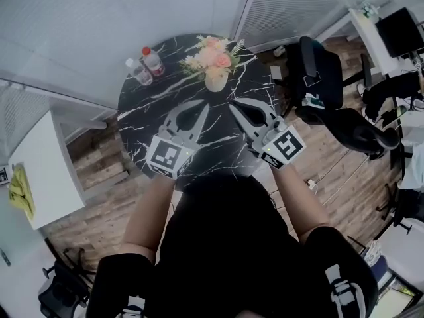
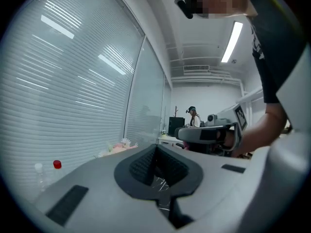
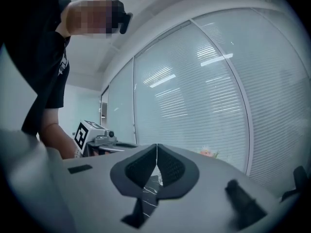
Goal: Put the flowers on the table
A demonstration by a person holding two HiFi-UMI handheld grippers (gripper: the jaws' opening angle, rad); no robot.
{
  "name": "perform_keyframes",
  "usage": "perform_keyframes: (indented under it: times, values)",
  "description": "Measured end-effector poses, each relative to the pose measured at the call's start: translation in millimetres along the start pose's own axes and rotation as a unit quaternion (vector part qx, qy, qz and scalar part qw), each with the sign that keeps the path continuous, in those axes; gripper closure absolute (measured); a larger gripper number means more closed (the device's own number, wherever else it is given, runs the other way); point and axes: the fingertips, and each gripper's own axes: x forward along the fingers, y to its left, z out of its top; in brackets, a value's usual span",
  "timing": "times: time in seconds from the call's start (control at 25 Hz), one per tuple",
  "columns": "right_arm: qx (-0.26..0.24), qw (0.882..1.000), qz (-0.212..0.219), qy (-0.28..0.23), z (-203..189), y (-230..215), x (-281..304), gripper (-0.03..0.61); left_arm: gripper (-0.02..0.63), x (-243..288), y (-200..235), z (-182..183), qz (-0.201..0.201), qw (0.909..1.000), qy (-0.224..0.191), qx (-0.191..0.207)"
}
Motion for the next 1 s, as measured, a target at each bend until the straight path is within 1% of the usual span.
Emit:
perform_keyframes:
  times: [0.12,0.36,0.64,1.0]
  values:
    - [-0.007,1.000,-0.001,0.001,11,8,-5,0.558,0.601,-8,-12,14,-0.013,0.9999,-0.006,0.006]
    - [-0.020,1.000,-0.001,0.002,23,20,-10,0.558,0.601,-16,-23,36,-0.020,0.9994,-0.019,0.022]
    - [-0.025,1.000,0.000,0.000,23,28,-11,0.558,0.601,-19,-34,39,-0.026,0.9991,-0.019,0.027]
    - [-0.022,1.000,0.007,0.000,22,29,-10,0.558,0.601,-20,-35,40,-0.025,0.9992,-0.018,0.026]
